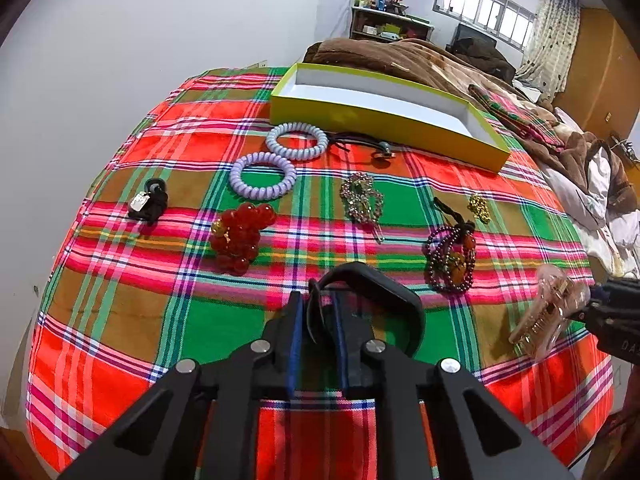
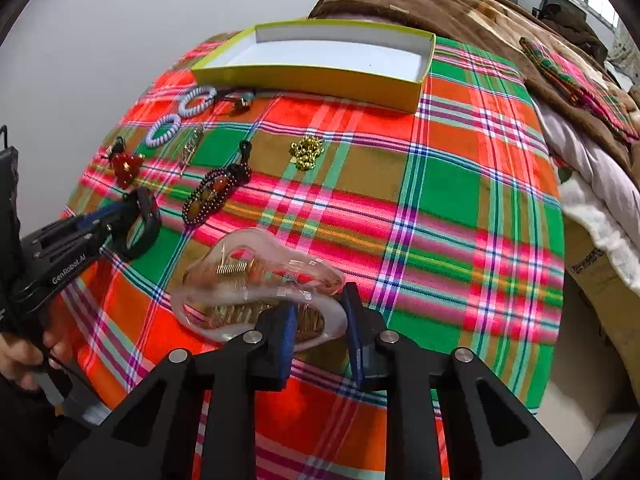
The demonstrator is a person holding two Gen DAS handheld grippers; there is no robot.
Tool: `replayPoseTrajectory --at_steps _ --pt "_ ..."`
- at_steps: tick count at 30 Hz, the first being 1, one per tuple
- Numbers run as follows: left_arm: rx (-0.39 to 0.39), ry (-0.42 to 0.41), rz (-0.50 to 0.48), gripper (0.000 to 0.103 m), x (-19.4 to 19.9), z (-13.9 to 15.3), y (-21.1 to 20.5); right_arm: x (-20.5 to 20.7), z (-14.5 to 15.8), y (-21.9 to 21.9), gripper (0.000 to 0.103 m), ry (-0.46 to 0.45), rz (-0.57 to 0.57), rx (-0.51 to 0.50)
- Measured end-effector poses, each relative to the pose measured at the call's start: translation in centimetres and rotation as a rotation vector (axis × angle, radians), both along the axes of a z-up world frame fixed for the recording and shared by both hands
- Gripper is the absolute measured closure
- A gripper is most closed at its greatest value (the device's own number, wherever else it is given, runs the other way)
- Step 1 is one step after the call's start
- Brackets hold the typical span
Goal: Organize jewelry
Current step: 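Grasp the black wristband with the left tool while the right tool grasps the clear claw clip, then carry both items into the yellow box, right tool releasing the clip while left releases the wristband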
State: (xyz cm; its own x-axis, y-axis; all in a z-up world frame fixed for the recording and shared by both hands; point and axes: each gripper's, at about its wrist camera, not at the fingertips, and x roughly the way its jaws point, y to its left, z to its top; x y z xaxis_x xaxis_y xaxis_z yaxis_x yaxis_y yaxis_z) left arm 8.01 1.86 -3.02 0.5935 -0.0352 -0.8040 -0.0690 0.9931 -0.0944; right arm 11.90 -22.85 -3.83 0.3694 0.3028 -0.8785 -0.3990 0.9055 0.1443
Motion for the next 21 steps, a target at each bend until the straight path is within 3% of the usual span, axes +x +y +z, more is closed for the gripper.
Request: replayPoseTrajectory --at_steps 9,21 --pt "-0.021 -0.032 -0.039 0.093 -0.9 0.7 -0.7 -1.8 1.0 -0.1 0.087 -0.074 -0.029 0.036" --pt "-0.042 -0.105 -0.057 0.093 -2.2 3.8 -0.7 -3.0 3.6 -0.4 0.09 -0.156 -0.048 0.084"
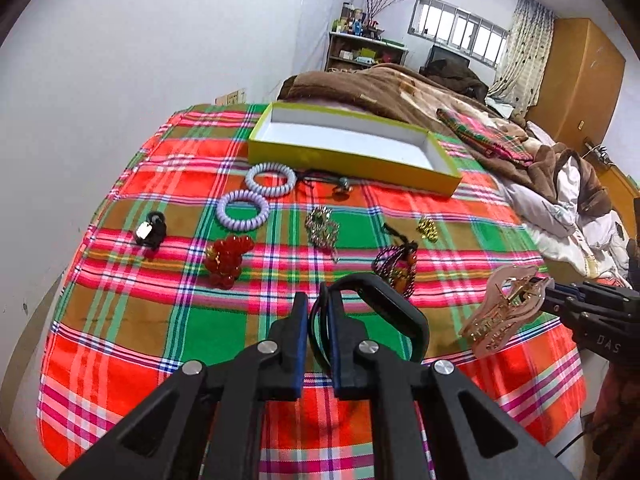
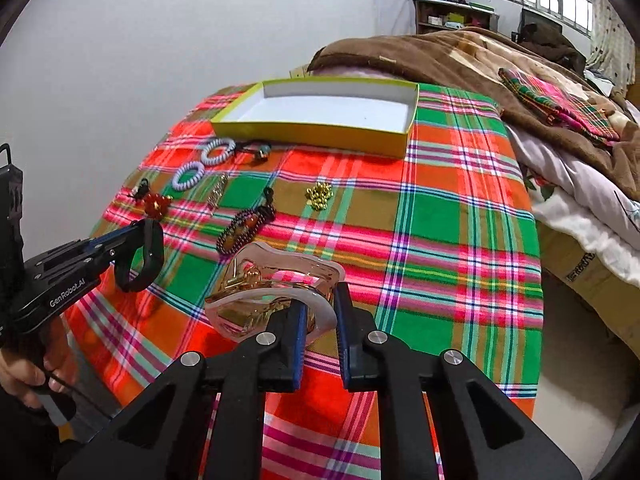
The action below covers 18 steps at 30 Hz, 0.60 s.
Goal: Organize jewelry
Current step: 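Carry both items into the yellow box, right tool releasing the clip while left releases the wristband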
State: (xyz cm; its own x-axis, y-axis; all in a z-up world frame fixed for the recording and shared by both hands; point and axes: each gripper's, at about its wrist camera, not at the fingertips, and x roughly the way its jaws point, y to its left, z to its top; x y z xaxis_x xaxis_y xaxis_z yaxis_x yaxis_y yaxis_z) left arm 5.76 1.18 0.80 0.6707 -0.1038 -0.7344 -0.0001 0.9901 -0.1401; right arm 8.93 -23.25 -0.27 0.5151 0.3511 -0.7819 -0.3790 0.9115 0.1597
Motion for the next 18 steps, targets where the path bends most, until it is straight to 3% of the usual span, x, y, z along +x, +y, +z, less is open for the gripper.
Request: replayPoseTrajectory --at_steps 8,18 --pt "0.001 -0.04 -0.018 0.093 0.9 2.0 -0.1 1.3 2.1 -0.2 0.09 -0.05 -0.014 0.02" --pt "0.001 -0.059 -0.04 0.093 6.3 4.2 0.6 6.9 4.2 0.1 0.09 -0.099 -0.036 0.022"
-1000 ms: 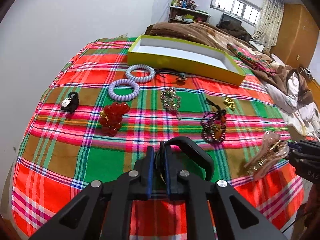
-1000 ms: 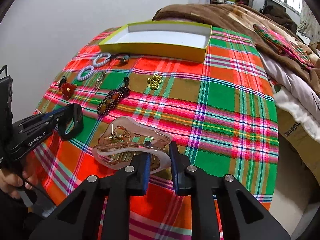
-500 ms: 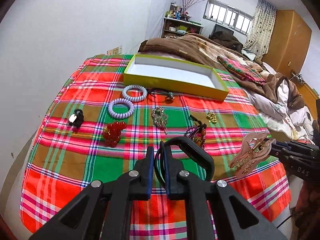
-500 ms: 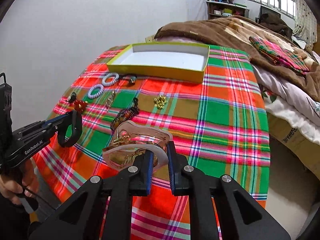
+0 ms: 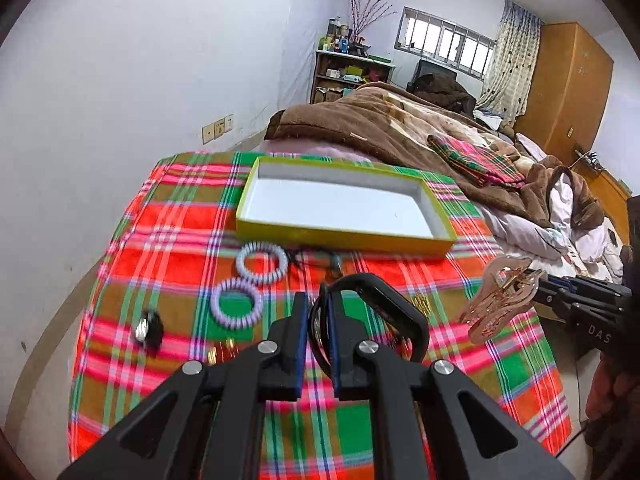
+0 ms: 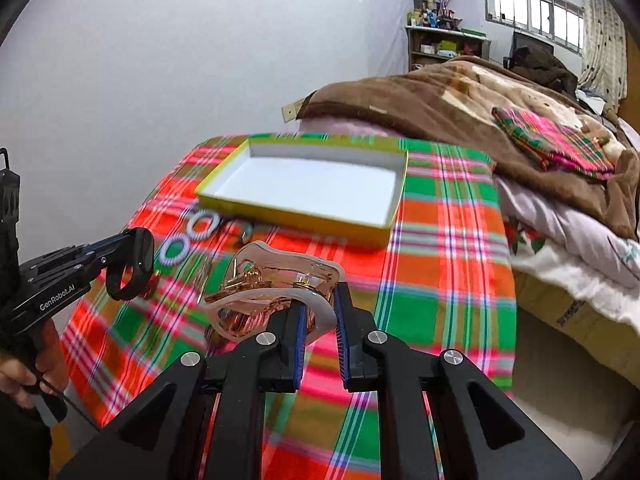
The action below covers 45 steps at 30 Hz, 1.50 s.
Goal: Organize jewelry
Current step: 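Carry both items into the yellow box, right tool releasing the clip while left releases the wristband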
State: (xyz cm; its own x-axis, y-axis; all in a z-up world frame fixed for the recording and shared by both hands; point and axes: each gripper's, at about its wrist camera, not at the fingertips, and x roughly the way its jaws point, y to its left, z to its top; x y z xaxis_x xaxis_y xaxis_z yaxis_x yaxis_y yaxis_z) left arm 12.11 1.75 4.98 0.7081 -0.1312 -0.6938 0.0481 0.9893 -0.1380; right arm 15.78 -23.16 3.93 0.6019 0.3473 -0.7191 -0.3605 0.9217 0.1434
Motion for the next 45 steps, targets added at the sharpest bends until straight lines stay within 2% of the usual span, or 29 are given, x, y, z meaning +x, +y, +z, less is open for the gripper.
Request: replayPoseTrajectory --at_steps 10,15,20,31,36,37,41,45 --pt "0.034 0.014 -0.015 0.093 8.7 0.0 0.9 9.1 0.1 1.1 0.09 -0.003 -0.029 0.005" --pt "0.054 0.05 -0.003 0.093 13.1 -1.7 1.7 13.6 -1.6 2.3 0.09 0.037 -0.028 -0.022" --pt "0.067 0.093 0.013 0.093 15.9 -3.5 2.1 16.2 -3.9 3.0 0.09 0.095 -0.022 -0.05" --pt "0.058 0.155 0.017 0.092 17.3 -6.0 2.6 16.8 -5.6 3.1 0.085 0.142 -0.009 -0.081" --pt "0.059 0.151 0.02 0.089 17.1 -6.0 2.7 15.8 -5.6 2.7 0.061 0.137 0.0 -0.104" --pt "0.059 0.149 0.021 0.088 17.1 -5.9 2.7 15.6 -5.6 2.7 0.059 0.134 0.005 -0.111" --pt "0.052 0.139 0.023 0.087 17.0 -5.5 2.7 14.8 -5.2 2.6 0.059 0.108 0.012 -0.143" --pt "0.026 0.122 0.02 0.084 16.3 -4.7 2.9 13.9 -4.5 2.3 0.059 0.089 0.021 -0.125"
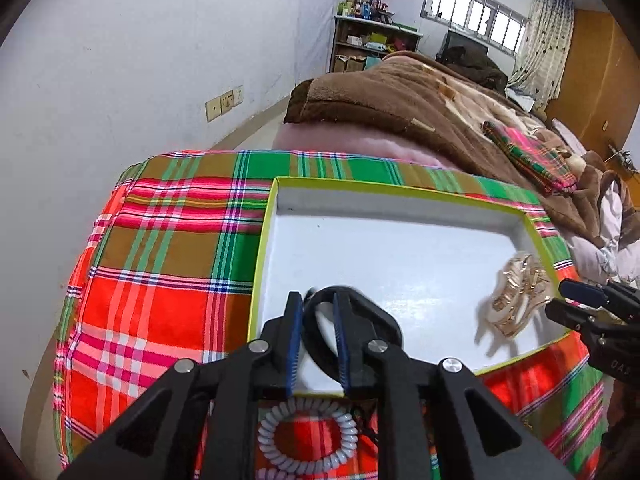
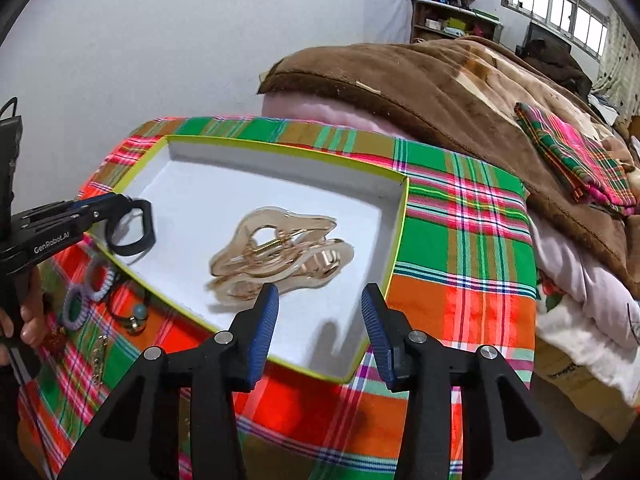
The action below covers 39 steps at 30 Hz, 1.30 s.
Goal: Organize jewelry
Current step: 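Carry both items into the yellow box, right tool releasing the clip while left releases the wristband, then grasp the red bead cluster with the left tool while the right tool grasps the gold brooch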
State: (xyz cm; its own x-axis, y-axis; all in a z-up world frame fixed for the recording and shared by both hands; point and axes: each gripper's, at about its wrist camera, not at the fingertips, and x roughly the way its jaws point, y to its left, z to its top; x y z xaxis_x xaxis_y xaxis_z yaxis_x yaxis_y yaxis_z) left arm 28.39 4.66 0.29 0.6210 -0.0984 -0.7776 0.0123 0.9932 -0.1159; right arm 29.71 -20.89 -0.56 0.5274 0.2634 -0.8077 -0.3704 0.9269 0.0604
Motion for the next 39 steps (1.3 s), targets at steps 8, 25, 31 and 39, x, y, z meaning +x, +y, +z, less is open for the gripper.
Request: replayPoseTrajectory --at_steps 8,25,31,39 --pt "-0.007 -0.021 -0.001 0.081 -2.1 0.9 0.3 -2.6 1.3 -0.5 0.058 -0.035 0.002 0.049" --pt "-0.042 -0.1 0.004 0.081 -12.9 4.3 -0.3 -14.4 3.8 -0.9 0.058 -0.118 -0.023 0.104" --pt "-0.06 -0.112 0.027 0.081 -17.1 4.6 -0.3 -18.5 4.5 -0.6 0.058 -0.152 -0.014 0.101" --pt "-0.056 -0.115 0.057 0.081 -21.2 4.1 -0.4 -22.1 4.5 -0.3 0.058 -0.164 0.013 0.109"
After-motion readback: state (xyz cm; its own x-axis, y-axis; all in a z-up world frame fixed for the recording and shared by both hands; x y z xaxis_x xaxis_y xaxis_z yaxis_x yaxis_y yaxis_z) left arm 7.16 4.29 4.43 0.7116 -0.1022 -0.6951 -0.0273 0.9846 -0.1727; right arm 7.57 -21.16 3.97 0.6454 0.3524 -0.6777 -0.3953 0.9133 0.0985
